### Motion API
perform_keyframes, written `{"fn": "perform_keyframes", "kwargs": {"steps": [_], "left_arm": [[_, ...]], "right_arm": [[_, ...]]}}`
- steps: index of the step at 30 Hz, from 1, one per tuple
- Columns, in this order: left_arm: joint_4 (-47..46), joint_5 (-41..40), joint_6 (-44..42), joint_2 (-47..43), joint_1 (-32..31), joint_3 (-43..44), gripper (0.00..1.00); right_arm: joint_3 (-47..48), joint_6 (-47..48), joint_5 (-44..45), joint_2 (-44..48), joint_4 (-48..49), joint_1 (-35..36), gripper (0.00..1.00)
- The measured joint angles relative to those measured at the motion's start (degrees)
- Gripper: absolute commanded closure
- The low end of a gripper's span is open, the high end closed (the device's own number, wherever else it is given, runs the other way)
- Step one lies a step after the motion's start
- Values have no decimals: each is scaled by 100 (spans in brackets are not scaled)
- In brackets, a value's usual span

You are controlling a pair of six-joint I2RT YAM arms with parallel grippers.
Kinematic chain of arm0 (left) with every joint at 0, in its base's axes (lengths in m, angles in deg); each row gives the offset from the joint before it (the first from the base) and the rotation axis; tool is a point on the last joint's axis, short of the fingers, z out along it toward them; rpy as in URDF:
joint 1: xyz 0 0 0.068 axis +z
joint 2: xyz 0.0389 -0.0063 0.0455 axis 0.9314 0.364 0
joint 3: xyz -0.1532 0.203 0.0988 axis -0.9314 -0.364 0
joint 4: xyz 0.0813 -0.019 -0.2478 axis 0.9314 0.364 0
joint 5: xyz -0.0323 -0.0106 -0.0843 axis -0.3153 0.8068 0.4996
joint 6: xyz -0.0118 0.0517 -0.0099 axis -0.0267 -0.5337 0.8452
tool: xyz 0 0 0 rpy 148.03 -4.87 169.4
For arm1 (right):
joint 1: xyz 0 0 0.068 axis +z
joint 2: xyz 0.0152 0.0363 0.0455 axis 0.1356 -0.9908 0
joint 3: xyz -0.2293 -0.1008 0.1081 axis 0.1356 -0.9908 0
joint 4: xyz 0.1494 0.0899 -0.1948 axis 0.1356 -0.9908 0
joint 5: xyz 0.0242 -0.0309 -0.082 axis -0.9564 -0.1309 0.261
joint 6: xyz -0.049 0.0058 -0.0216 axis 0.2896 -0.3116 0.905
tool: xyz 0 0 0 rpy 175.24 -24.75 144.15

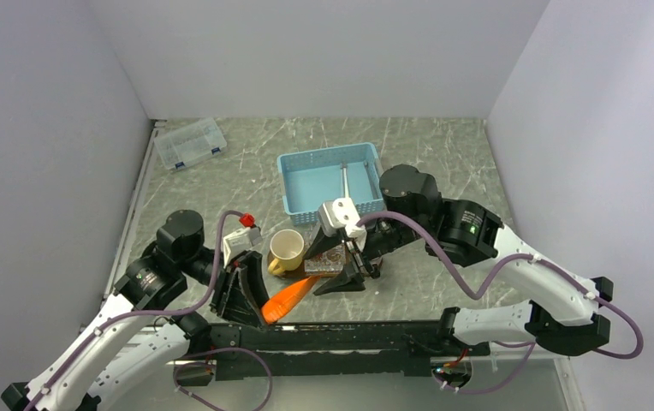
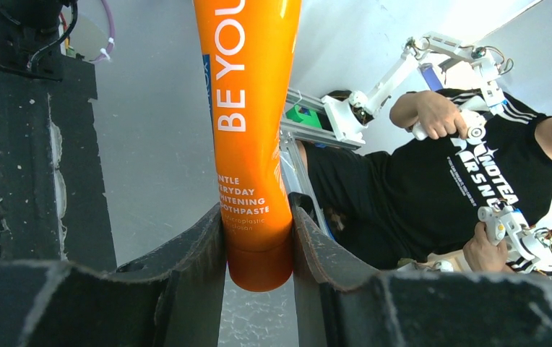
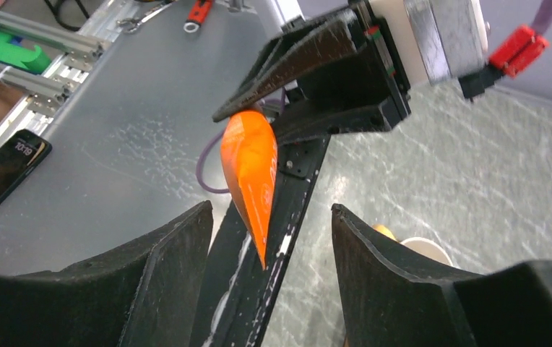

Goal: Prepare toiletry sets of a toothbrush and toothpaste on the tray

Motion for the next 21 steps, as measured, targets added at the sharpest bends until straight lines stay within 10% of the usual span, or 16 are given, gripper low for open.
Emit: {"fn": "perform_keyframes", "kwargs": {"steps": [21], "left_arm": [[133, 35, -155, -57, 0, -17, 100]], "right_arm": [[-352, -372, -756, -83, 820, 0, 56]]}}
